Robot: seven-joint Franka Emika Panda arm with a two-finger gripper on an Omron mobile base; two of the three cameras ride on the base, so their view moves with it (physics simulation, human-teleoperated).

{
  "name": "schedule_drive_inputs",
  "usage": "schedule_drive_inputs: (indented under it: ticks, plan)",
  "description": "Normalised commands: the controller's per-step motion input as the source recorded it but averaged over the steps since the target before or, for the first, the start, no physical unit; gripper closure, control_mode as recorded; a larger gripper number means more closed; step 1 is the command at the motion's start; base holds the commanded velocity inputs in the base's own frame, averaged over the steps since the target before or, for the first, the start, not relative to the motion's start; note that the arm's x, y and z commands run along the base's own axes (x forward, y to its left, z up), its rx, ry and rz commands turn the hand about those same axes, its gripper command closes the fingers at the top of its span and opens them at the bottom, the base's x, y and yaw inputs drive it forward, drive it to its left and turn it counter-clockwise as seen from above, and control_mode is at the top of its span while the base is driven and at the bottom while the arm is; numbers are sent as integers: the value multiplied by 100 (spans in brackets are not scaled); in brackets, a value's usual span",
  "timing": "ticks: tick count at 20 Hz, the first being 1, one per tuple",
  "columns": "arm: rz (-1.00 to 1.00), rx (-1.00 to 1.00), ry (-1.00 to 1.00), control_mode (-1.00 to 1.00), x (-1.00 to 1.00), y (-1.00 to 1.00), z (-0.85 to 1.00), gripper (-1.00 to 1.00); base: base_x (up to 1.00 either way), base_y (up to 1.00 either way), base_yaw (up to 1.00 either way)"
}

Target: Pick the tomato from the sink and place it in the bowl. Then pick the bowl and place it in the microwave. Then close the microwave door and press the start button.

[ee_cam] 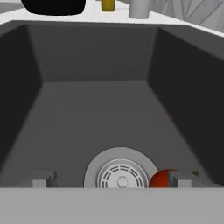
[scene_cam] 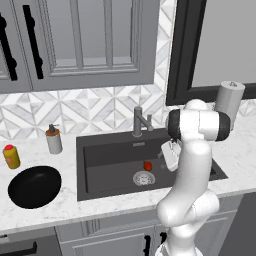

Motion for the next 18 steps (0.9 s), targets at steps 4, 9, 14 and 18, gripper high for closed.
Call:
schedule_drive_inputs:
  ticks: [4,9,14,18]
  plan:
    - [0,8,2,-100,35,2,-46,-100,0,0,0]
    - [0,2,0,-100,39,9,-39,-100,0,0,0]
    - [0,0,0,-100,47,10,-30,-100,0,0,0]
    - [0,0,3,-100,21,12,-42,-100,0,0,0]
